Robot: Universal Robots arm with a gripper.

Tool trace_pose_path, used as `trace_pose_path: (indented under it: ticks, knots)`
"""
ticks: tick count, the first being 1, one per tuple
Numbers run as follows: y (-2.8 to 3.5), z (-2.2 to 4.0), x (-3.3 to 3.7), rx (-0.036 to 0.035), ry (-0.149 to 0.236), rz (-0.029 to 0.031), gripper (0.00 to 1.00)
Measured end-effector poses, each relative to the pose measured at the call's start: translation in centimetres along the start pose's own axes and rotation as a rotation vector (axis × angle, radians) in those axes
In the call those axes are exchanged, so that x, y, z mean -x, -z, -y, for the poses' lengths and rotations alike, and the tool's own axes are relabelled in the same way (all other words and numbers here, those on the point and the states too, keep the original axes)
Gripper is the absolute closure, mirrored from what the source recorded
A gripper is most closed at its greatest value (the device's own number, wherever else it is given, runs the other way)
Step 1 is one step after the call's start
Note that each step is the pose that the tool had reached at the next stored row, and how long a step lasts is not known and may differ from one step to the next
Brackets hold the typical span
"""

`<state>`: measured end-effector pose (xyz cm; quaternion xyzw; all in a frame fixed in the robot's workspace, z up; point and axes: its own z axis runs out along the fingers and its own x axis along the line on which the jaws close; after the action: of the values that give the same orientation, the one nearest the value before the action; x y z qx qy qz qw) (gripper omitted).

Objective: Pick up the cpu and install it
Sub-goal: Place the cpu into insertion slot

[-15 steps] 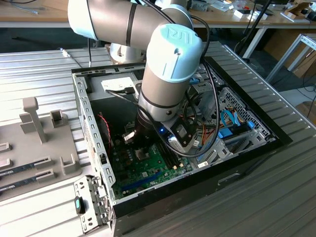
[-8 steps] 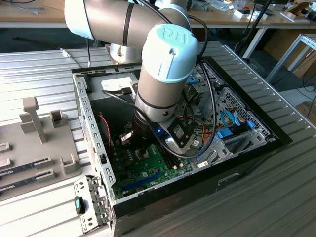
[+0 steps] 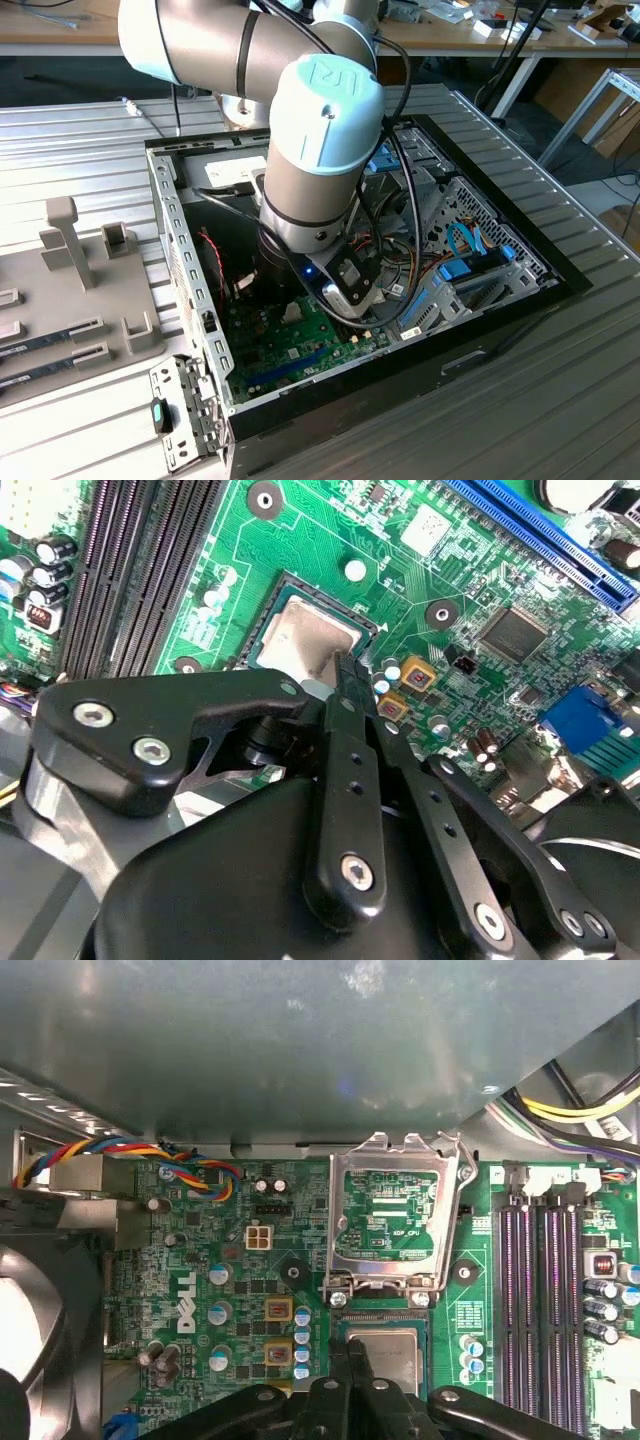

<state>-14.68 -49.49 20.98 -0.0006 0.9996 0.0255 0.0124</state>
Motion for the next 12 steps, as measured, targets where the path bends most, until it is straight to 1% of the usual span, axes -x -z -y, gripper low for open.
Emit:
trace_pose_path:
  ticks: [12]
  knots:
    - [-0.43,0.02,-0.02,-0.0001,0.000,-0.0001,0.89]
